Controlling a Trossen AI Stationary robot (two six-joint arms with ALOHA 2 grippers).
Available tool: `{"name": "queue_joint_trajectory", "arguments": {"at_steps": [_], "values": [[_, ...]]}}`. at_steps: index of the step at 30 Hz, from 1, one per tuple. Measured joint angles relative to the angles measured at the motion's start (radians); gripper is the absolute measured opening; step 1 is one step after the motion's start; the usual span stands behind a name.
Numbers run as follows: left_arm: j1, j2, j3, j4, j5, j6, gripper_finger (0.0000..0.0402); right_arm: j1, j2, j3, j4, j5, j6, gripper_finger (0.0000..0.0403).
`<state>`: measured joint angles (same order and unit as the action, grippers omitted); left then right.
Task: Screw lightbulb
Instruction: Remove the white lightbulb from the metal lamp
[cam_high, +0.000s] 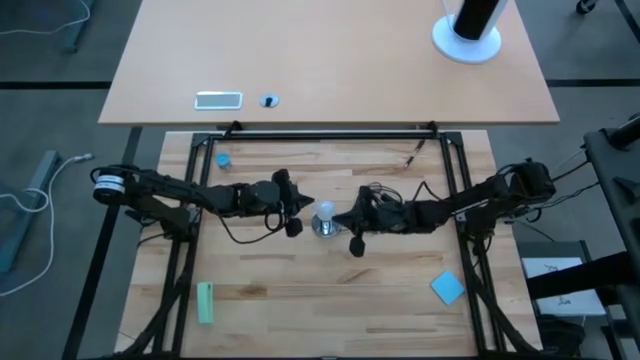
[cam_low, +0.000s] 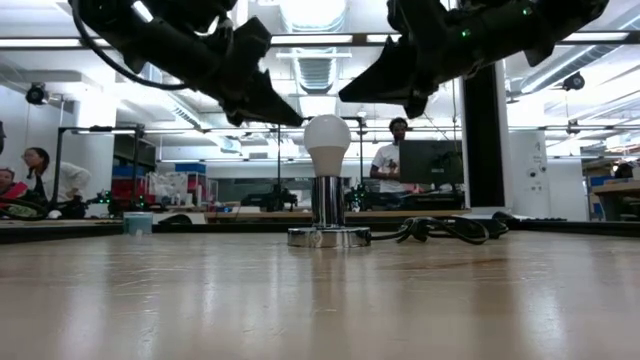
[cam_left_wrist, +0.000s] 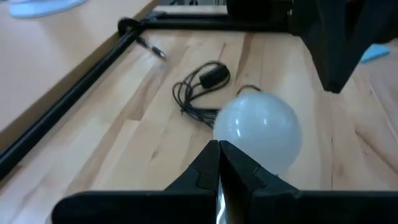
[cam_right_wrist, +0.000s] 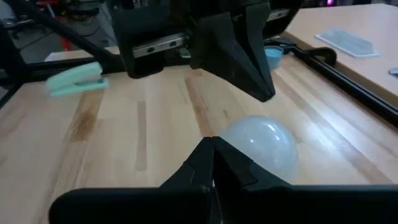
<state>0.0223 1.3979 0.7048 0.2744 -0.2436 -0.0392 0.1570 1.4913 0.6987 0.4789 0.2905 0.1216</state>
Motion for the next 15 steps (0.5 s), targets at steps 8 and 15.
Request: {"name": "queue_joint_trajectory", "arguments": {"at_steps": [8,15], "values": [[0.000,0.051,-0.001,0.041,0.001,0.015,0.0000,0.000,0.035,0.001,0.010,-0.003,0.020,0.0000],[0.001,0.072,0.000,0.066,0.032,0.012,0.0000,-0.006,0.084,0.000,0.020,0.041,0.051,0.0000]]}}
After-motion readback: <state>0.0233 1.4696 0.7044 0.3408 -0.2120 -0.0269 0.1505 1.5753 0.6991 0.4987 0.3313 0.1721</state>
